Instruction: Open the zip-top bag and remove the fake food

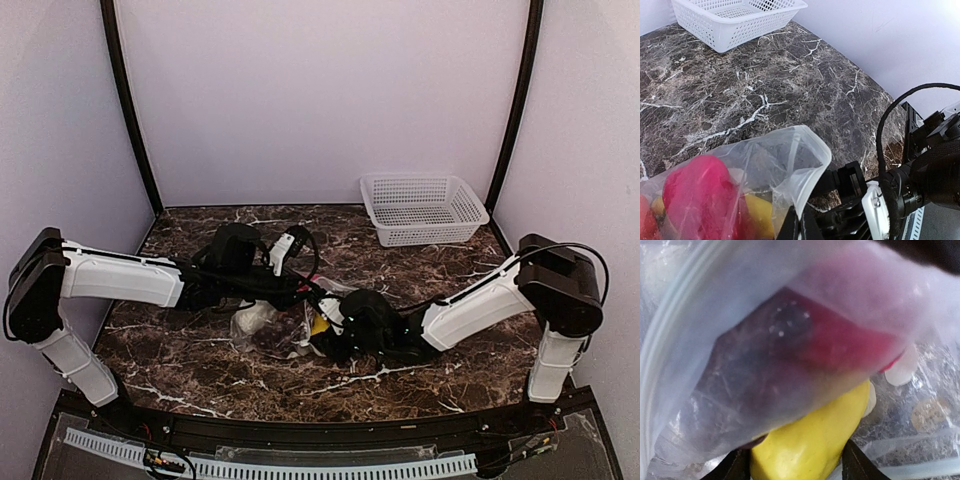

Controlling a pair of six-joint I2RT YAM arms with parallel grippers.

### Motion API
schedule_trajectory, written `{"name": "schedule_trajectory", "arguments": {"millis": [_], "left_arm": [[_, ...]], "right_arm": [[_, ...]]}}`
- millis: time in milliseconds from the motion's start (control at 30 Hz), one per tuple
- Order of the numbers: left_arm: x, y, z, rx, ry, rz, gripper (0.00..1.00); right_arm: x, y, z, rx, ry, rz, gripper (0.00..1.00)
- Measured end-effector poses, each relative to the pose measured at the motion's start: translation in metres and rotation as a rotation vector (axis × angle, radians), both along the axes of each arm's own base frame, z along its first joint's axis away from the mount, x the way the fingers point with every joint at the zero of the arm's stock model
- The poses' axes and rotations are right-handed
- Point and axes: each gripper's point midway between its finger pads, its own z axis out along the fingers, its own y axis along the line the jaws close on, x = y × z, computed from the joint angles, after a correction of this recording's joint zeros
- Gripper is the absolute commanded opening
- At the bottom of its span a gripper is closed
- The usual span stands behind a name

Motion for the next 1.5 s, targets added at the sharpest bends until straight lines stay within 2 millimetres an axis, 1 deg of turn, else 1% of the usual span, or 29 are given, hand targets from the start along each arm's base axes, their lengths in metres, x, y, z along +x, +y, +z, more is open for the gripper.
{"name": "schedule_trajectory", "arguments": {"millis": [100, 200, 267, 367, 500, 567, 667, 767, 867, 967, 1100, 1200, 1300, 1400, 1500], "left_arm": [[0.000, -0.001, 0.001, -0.003, -0.006, -0.003, 0.01], [-0.003, -0.003, 0.002, -0.007, -0.005, -0.016, 0.01], [-0.004, -0.004, 0.002, -0.009, -0.007, -0.019, 0.01], [-0.004, -0.004, 0.003, -0.010, -0.008, -0.020, 0.01], [-0.003, -0.004, 0.002, -0.008, -0.010, -0.014, 0.01], [-0.003, -0.003, 0.002, -0.007, -0.011, -0.012, 0.01], [-0.003, -0.003, 0.002, -0.005, -0.013, -0.011, 0.01], [-0.002, -0.003, 0.002, -0.003, -0.017, -0.013, 0.01], [-0.002, -0.003, 0.002, -0.002, -0.018, -0.013, 0.01], [-0.003, -0.003, 0.002, -0.002, -0.021, -0.015, 0.01], [-0.003, -0.003, 0.002, 0.001, -0.024, -0.019, 0.01], [-0.004, -0.003, 0.000, 0.007, -0.022, -0.024, 0.01], [-0.005, -0.003, 0.000, 0.009, -0.023, -0.030, 0.01], [-0.006, -0.003, -0.001, 0.012, -0.020, -0.034, 0.01], [-0.007, -0.003, -0.001, 0.010, -0.017, -0.042, 0.01]], "right_arm": [[0.000, -0.005, 0.002, -0.008, -0.002, -0.022, 0.41], [-0.001, -0.014, 0.007, -0.023, -0.005, -0.033, 0.35], [-0.002, -0.018, 0.014, -0.023, -0.009, -0.036, 0.34], [-0.005, -0.024, 0.031, -0.005, -0.019, -0.034, 0.32], [-0.012, -0.027, 0.048, 0.025, -0.013, -0.010, 0.30], [-0.017, -0.027, 0.052, 0.029, 0.004, 0.014, 0.30], [-0.028, -0.030, 0.052, 0.021, 0.040, 0.050, 0.29], [-0.041, -0.041, 0.050, 0.004, 0.086, 0.084, 0.28], [-0.056, -0.054, 0.053, 0.002, 0.122, 0.116, 0.27], [-0.068, -0.065, 0.066, 0.026, 0.140, 0.145, 0.26], [-0.076, -0.077, 0.095, 0.079, 0.130, 0.164, 0.25], [-0.074, -0.087, 0.116, 0.126, 0.112, 0.159, 0.25], [-0.064, -0.104, 0.140, 0.177, 0.078, 0.125, 0.25], [-0.043, -0.124, 0.163, 0.215, 0.026, 0.060, 0.25], [-0.014, -0.141, 0.180, 0.223, -0.022, -0.020, 0.25]]}}
